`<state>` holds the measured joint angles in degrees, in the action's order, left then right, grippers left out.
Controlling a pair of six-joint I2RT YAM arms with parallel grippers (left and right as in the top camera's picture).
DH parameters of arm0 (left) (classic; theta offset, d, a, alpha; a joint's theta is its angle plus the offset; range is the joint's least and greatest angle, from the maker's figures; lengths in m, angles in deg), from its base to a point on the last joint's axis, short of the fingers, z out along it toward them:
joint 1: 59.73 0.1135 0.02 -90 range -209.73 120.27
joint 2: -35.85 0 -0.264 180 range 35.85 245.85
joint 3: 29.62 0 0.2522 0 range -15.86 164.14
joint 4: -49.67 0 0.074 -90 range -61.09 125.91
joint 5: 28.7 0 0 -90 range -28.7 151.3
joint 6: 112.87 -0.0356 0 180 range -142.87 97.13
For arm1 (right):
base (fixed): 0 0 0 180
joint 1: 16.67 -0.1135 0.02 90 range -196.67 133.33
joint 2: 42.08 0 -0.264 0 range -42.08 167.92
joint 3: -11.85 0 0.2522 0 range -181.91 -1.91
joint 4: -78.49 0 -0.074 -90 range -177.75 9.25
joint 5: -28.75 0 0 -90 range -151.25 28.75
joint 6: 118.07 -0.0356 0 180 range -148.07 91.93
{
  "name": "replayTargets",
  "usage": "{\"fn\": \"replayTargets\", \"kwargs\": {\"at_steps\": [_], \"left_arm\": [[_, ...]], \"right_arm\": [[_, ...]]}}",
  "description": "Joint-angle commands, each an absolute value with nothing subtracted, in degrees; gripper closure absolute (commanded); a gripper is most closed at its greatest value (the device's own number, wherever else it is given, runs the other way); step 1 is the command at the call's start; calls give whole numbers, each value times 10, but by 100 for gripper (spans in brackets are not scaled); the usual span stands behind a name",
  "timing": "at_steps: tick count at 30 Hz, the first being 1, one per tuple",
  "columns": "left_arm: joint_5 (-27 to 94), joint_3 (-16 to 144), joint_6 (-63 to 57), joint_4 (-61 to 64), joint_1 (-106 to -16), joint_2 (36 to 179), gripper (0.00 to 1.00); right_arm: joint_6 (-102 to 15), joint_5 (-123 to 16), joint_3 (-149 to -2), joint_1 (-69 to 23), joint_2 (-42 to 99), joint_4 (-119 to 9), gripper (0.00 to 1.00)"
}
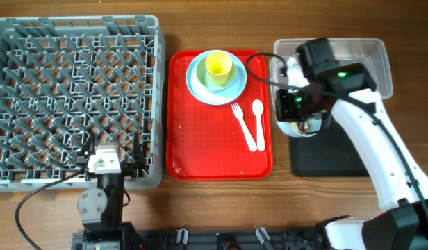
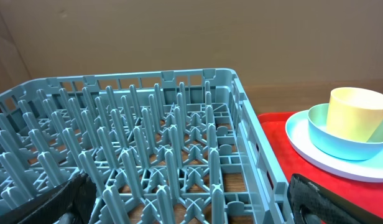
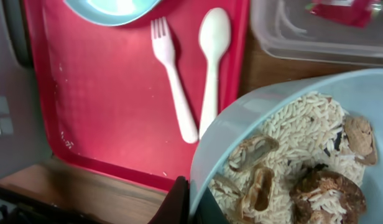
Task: Sort waste into correct bins and load items into the dishwasher rack
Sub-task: 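Lift the bowl and move it over the black tray, then tip the blue bowl with the right gripper to pour rice onto the black tray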
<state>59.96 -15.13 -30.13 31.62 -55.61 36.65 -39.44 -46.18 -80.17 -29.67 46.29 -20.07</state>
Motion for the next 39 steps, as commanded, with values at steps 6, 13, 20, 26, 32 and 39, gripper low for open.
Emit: {"fn": "replayTargets", "kwargs": {"at_steps": [6, 13, 20, 26, 32, 39], "left_arm": [[603, -155, -308, 316, -559, 363, 0], [603, -155, -308, 316, -559, 363, 0], [603, -155, -308, 316, -559, 363, 0], [603, -155, -308, 316, -559, 363, 0], [603, -155, -308, 316, -559, 363, 0], [603, -155, -308, 316, -559, 363, 0]], "right_arm": [[-330, -385, -782, -233, 440, -179, 96], [-279, -297, -741, -163, 431, -181, 96], [-216, -142, -734, -67, 430, -171, 96], [-199, -91, -710, -6, 430, -171, 96], [-149, -7, -642, 85, 430, -197, 96], [-73, 117, -572, 171, 430, -237, 96]]}}
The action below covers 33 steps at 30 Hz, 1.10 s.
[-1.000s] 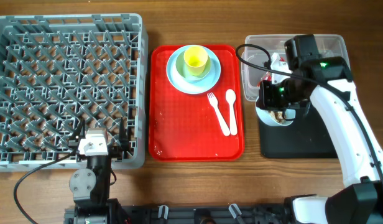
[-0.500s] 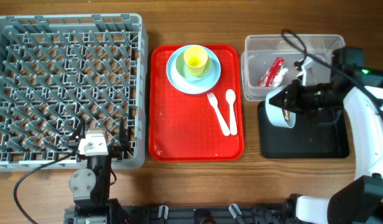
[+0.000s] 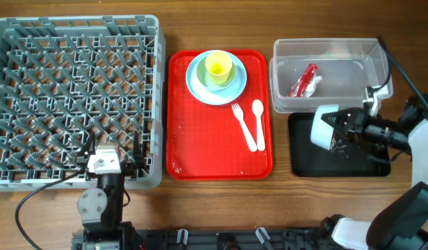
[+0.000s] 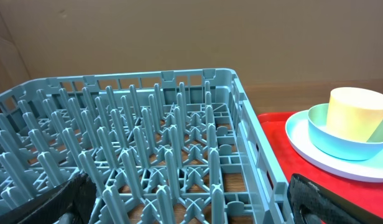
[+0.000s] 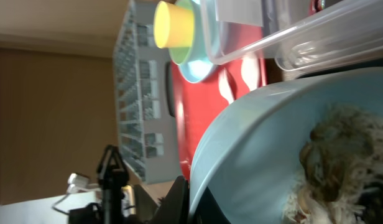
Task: Sort waste into correct bins and load items into the dishwasher rack
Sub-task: 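Tip the blue bowl with the right gripper to pour rice onto the black tray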
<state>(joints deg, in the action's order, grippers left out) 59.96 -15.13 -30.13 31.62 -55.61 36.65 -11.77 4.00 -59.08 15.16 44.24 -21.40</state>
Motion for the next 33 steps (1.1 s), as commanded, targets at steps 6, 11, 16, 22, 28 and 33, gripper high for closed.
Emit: {"fn": "replayTargets", "kwargs": {"at_steps": [6, 11, 16, 22, 28, 33], "left_arm": [[603, -155, -308, 316, -559, 363, 0], [603, -155, -308, 316, -559, 363, 0], [603, -155, -308, 316, -559, 363, 0], [603, -155, -308, 316, -559, 363, 0], [603, -155, -308, 316, -559, 363, 0], [603, -155, -308, 316, -559, 363, 0]], "right_arm": [[-72, 136, -556, 186, 430, -283, 96], [-72, 190, -552, 187, 430, -302, 96], [-72, 238, -509, 192, 430, -336, 96], [-70, 241, -452, 241, 430, -384, 96], [-71, 298, -442, 253, 430, -412, 96], [-74, 306, -442, 253, 430, -420, 96]]}}
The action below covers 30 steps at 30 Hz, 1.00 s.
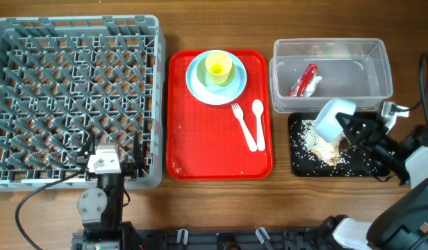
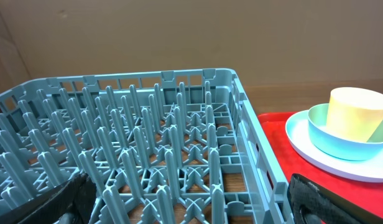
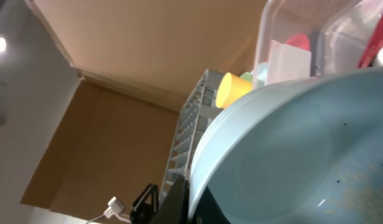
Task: Sort waste into correct bins and load items into the dishwasher rack
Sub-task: 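Tip the blue bowl with the right gripper to pour rice onto the black tray, then carry the empty blue bowl left and lower it onto the red tray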
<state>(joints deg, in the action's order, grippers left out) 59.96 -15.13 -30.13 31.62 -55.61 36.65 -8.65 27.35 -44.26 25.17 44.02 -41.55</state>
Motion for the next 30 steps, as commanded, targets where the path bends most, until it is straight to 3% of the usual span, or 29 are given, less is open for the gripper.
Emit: {"fn": "replayTargets", "kwargs": {"at_steps": [1, 30], "left_arm": [[603, -155, -308, 316, -559, 363, 0], [603, -155, -308, 316, -559, 363, 0]], "right_arm": [[-77, 305, -442, 253, 430, -417, 96], [-267, 317, -442, 253, 430, -475, 96]]}}
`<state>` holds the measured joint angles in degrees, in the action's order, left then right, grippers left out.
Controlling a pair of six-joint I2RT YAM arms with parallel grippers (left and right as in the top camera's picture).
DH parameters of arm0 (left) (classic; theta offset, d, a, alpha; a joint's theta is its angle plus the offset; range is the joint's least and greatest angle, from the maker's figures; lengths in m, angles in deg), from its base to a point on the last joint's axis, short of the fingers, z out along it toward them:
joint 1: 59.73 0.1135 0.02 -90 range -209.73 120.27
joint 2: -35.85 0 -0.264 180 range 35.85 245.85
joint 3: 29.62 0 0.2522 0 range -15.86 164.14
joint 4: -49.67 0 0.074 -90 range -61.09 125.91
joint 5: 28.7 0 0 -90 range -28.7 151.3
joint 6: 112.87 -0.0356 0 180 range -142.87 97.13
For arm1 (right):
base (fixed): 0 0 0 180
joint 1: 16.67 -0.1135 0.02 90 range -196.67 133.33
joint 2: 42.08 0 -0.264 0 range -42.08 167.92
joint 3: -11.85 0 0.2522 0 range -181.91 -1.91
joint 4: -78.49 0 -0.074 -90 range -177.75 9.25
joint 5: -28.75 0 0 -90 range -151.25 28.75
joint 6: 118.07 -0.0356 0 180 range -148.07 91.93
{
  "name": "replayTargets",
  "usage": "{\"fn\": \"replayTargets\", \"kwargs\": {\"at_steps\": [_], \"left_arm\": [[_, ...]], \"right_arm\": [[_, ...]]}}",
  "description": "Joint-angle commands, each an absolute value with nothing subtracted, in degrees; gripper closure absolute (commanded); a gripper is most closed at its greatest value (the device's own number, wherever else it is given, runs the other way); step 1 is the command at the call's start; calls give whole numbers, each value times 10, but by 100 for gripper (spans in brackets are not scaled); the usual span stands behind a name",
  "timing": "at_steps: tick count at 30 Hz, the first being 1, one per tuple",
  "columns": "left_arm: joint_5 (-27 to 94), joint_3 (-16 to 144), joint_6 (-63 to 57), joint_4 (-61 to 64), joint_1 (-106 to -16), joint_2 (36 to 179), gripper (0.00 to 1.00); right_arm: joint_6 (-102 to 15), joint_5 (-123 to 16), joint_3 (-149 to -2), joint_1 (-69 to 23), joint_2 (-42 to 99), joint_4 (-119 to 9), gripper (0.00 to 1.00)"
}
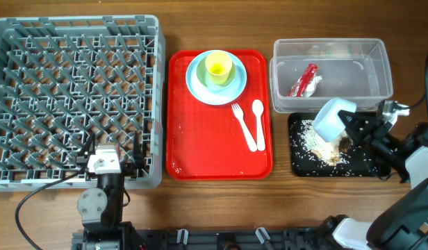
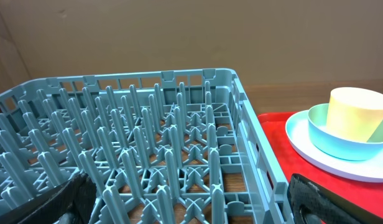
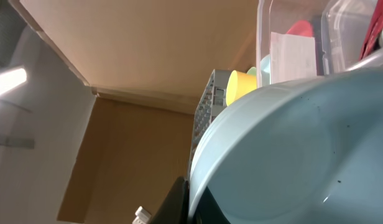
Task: Sort waste into correct bins and load items into the dishwasher rack
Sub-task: 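Carry the empty blue bowl left and lower it onto the red tray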
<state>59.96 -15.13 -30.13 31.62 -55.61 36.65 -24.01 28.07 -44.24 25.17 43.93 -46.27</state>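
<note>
My right gripper point(image 1: 347, 126) is shut on the rim of a light blue bowl point(image 1: 328, 118), tipped over above the black bin point(image 1: 370, 163). In the right wrist view the bowl point(image 3: 303, 149) fills the frame, its inside bare but for specks. Rice and food scraps point(image 1: 324, 143) lie in the black bin. A red tray point(image 1: 200, 146) carries a blue plate point(image 1: 197, 89), a green bowl and yellow cup point(image 1: 218, 67), a white fork point(image 1: 243, 126) and spoon point(image 1: 258, 119). My left gripper point(image 2: 191, 199) stands open at the grey-blue dish rack's point(image 1: 75, 97) front edge.
A clear plastic bin point(image 1: 332, 73) behind the black one holds a red wrapper point(image 1: 304, 80). In the left wrist view the rack's prongs point(image 2: 148, 149) rise just ahead of the fingers, and the plate stack point(image 2: 347, 130) sits to the right.
The tipped bowl has shifted very slightly in my right gripper above the black bin. The left arm has not moved.
My right gripper held the bowl full of rice and scraps near the tray's right edge. Then it held the bowl on its side over the black bin. Then the food lay in the black bin and the bowl was bare, as it is now.
</note>
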Motion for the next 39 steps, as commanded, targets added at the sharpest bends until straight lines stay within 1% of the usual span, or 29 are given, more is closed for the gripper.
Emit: {"fn": "replayTargets", "kwargs": {"at_steps": [1, 2, 5, 9, 11, 14, 17, 21, 23, 24, 29, 30, 34, 37, 39], "left_arm": [[603, -155, -308, 316, -559, 363, 0], [603, -155, -308, 316, -559, 363, 0], [603, -155, -308, 316, -559, 363, 0], [603, -155, -308, 316, -559, 363, 0], [603, -155, -308, 316, -559, 363, 0], [603, -155, -308, 316, -559, 363, 0], [603, -155, -308, 316, -559, 363, 0], [603, -155, -308, 316, -559, 363, 0], [603, -155, -308, 316, -559, 363, 0], [603, -155, -308, 316, -559, 363, 0], [603, -155, -308, 316, -559, 363, 0], [603, -155, -308, 316, -559, 363, 0], [603, -155, -308, 316, -559, 363, 0], [603, -155, -308, 316, -559, 363, 0], [603, -155, -308, 316, -559, 363, 0]], "right_arm": [[-268, 316, -442, 253, 430, -487, 96], [-278, 317, -442, 253, 430, -490, 96], [-361, 317, -444, 253, 427, -499, 96], [-367, 317, -458, 253, 401, -515, 96], [-380, 315, -458, 253, 371, -554, 96], [-435, 309, -458, 244, 326, -617, 96], [-530, 285, -458, 204, 268, -724, 96], [-678, 196, -458, 81, 174, -916, 96], [-703, 146, -458, 17, 146, -950, 96], [-701, 101, -458, -34, 131, -949, 96], [-639, -95, -458, -233, 138, -878, 96], [-609, -172, -458, -301, 155, -852, 96], [-542, -384, -458, -478, 238, -827, 96], [-516, -486, -459, -568, 311, -832, 96], [-490, -537, -459, -604, 361, -836, 96]]}}
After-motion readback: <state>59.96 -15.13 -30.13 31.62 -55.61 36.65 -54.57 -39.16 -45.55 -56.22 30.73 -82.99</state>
